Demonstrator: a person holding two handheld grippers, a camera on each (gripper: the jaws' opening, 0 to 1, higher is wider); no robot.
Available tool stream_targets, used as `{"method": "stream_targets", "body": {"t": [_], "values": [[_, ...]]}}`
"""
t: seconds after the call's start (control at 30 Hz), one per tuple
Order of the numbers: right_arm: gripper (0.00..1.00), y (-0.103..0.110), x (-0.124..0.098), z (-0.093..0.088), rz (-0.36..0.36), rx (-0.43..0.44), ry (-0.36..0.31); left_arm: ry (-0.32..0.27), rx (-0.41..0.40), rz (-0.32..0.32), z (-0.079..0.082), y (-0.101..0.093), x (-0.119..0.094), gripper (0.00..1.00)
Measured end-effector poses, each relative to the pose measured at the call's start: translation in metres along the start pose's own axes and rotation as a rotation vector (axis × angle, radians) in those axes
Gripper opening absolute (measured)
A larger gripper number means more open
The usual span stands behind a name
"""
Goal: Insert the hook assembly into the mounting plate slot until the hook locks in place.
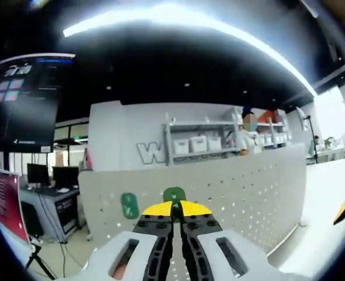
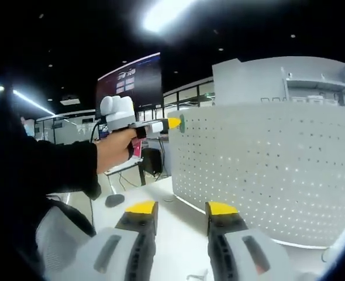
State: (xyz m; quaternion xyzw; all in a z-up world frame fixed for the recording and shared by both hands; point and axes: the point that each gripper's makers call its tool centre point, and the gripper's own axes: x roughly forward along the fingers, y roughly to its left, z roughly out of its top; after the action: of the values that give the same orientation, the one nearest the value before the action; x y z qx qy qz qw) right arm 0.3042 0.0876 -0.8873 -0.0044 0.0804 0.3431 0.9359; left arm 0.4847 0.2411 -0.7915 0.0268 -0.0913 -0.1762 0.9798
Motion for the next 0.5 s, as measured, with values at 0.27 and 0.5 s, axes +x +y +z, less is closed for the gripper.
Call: {"method": "stream_targets", "body": {"t": [0.27, 0.5], "values": [[0.3, -0.005, 0.002, -0.003, -0.005, 0.005, 0.012, -0.035, 0.017, 0.007, -0.003, 0.006, 0.019, 0.03], [0.29, -0.007, 0.005, -0.006, -0.008, 0.013, 0.023, -0.05, 0.048, 0.007, -0.004, 0.009, 0.027, 0.02]]}}
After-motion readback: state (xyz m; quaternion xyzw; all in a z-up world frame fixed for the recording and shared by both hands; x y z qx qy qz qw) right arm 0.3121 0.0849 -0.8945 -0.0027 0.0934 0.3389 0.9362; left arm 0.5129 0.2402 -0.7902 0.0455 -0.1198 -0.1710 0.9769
